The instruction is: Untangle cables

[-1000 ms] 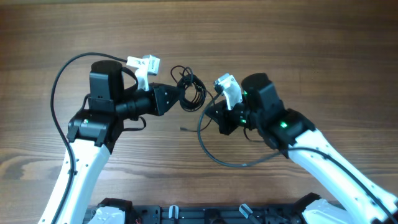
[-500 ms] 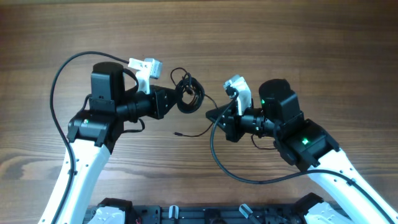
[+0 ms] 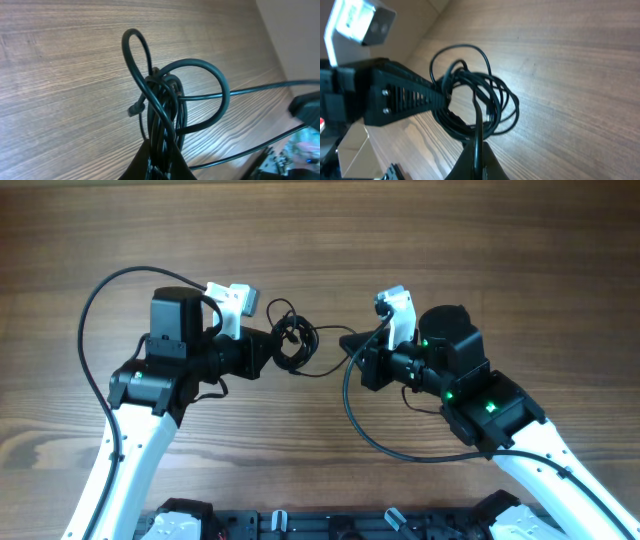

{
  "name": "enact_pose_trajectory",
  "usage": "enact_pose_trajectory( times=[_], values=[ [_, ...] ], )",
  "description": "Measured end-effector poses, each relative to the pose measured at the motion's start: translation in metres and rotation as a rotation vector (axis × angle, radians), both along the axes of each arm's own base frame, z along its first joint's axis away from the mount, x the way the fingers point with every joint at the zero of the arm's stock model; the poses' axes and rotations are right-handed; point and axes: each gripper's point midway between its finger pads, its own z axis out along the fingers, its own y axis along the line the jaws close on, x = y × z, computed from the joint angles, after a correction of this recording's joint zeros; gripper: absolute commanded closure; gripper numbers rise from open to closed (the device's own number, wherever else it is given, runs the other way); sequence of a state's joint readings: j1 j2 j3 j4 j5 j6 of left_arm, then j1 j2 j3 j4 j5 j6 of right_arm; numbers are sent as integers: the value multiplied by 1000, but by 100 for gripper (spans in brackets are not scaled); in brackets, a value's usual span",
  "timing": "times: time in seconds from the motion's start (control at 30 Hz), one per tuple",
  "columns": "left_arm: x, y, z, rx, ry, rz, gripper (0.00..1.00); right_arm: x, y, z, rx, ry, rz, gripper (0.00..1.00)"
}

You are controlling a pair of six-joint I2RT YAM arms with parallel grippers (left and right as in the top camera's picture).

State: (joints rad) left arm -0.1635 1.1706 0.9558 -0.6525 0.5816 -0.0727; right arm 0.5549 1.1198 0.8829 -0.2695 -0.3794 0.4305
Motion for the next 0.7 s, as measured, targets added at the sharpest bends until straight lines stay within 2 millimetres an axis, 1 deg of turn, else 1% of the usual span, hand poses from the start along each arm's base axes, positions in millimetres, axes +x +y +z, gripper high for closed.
enact_pose_trajectory(
  times=[0.2, 0.33, 0.47, 0.53, 0.7],
  values=[
    [1, 5, -4, 64, -36, -24, 96, 7, -5, 0, -15, -15, -43, 96],
    [7, 17, -10, 134, -45, 30, 96, 6, -4, 0, -11, -12, -37, 96],
    [11, 23, -12, 170, -49, 61, 96, 3, -1, 2, 18, 12, -26, 96],
    [11, 23, -13, 181, -51, 64, 96, 3, 1, 5, 35, 15, -28, 96],
    [7, 16, -15, 207, -53, 41, 96, 9, 5, 19, 118, 14, -55, 96]
  ],
)
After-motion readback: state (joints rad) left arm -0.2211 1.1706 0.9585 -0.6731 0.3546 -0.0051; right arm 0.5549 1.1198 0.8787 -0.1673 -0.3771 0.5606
